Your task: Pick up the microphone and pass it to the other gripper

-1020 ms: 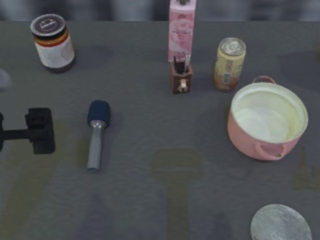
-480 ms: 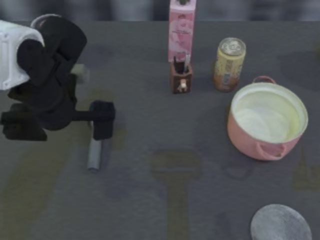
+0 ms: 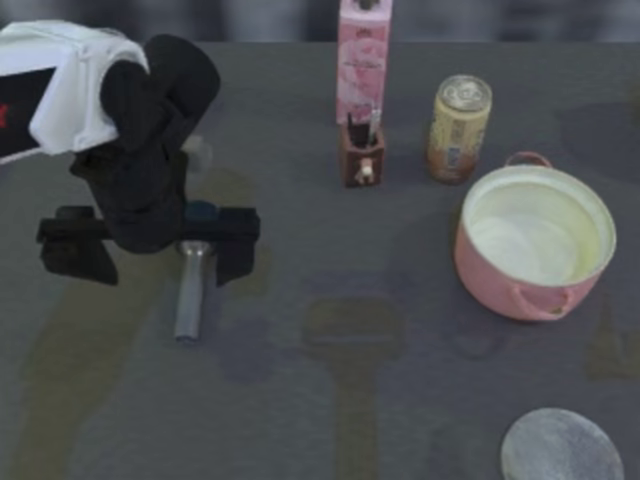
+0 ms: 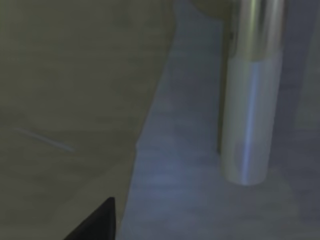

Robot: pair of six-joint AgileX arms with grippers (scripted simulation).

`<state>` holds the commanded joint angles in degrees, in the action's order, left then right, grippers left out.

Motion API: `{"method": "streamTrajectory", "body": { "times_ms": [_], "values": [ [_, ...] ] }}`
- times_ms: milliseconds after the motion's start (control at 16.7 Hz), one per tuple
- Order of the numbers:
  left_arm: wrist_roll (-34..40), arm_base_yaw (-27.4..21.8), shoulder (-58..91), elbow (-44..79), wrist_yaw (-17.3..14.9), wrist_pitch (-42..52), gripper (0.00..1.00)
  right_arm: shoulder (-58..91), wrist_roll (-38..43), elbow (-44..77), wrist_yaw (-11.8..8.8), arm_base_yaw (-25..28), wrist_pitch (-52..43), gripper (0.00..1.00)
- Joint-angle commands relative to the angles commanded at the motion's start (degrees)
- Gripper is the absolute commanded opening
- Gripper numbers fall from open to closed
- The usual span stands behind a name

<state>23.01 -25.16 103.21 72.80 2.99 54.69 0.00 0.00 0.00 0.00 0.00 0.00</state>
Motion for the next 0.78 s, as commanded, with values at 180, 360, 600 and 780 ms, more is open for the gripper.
{"method": "streamTrajectory", "body": {
  "times_ms": [180,360,600,780],
  "values": [
    [-0.1,0.3,-0.1,-0.3,0.0,-0.3,1.0,0.0,0.0,0.0,0.0,0.0,0.0,1.0],
    [-0.4,0.4,2.2,-2.1,0.0,-4.2,1.0,0.0,0.0,0.0,0.0,0.0,0.0,1.0],
    [-0.8,0.7,7.8,-6.5,-0.1,-14.7,1.0,0.0,0.0,0.0,0.0,0.0,0.0,1.0],
    [-1.1,0.9,11.1,-9.0,-0.2,-20.3,1.0,0.0,0.0,0.0,0.0,0.0,0.0,1.0]
  ]
}}
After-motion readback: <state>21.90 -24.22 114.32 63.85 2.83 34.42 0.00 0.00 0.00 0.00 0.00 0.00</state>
